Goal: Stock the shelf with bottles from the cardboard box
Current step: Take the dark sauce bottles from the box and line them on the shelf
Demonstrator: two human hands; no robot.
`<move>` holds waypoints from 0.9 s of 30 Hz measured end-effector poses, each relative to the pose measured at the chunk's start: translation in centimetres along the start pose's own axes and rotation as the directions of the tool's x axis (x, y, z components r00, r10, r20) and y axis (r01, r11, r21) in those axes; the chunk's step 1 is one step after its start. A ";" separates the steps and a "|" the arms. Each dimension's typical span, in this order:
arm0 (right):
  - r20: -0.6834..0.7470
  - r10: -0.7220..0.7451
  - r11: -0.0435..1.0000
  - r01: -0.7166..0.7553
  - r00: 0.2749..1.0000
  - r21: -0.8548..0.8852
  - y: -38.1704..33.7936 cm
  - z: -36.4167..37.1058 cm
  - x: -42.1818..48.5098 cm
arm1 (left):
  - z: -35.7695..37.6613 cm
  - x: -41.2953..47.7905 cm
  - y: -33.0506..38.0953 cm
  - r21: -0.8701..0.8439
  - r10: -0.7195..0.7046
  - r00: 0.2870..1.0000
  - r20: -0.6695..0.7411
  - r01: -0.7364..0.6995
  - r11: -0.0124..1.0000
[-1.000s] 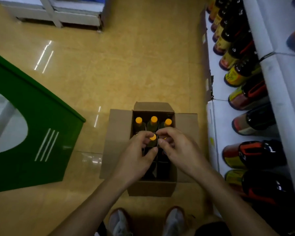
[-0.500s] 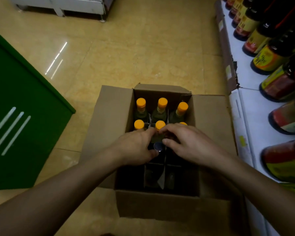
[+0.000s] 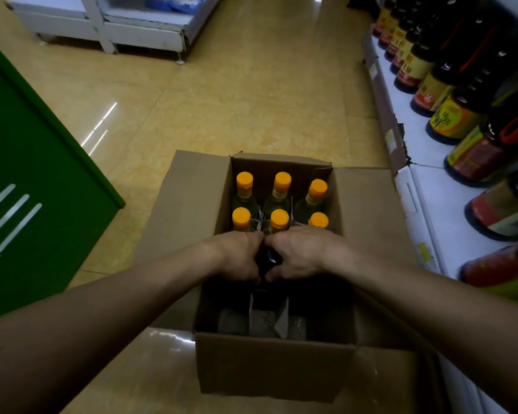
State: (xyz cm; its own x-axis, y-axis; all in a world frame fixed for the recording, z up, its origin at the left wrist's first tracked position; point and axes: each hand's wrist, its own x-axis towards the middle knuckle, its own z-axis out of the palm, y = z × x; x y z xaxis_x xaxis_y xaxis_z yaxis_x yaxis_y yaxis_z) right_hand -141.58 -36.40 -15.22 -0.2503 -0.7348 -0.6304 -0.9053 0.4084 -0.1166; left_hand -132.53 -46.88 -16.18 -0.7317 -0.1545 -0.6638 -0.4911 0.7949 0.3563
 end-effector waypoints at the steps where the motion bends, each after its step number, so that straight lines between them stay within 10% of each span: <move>1: -0.010 0.015 1.000 -0.015 1.000 -0.017 -0.2 0.2 0.4 | 0.1 0.1 -0.1 -0.009 0.007 1.000 -0.012 -0.007 1.000; 19: -0.515 -0.072 0.961 0.197 0.854 0.193 1.7 1.8 -2.3 | 3.7 -0.2 -1.4 -0.552 0.050 0.990 -0.128 -0.113 0.826; 27: -0.667 -0.026 0.620 0.535 0.745 0.573 2.8 -0.3 -4.5 | 3.7 -0.6 -1.9 -0.663 0.154 0.965 -0.211 -0.257 0.704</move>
State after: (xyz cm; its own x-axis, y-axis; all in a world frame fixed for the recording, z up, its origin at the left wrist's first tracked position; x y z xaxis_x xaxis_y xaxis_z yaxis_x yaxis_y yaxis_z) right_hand -143.09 -32.16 -12.48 -0.3915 -0.9190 0.0456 -0.4988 0.1703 -0.8498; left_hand -129.44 -46.14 -18.91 -0.8814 -0.1508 -0.4476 -0.4710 0.2101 0.8568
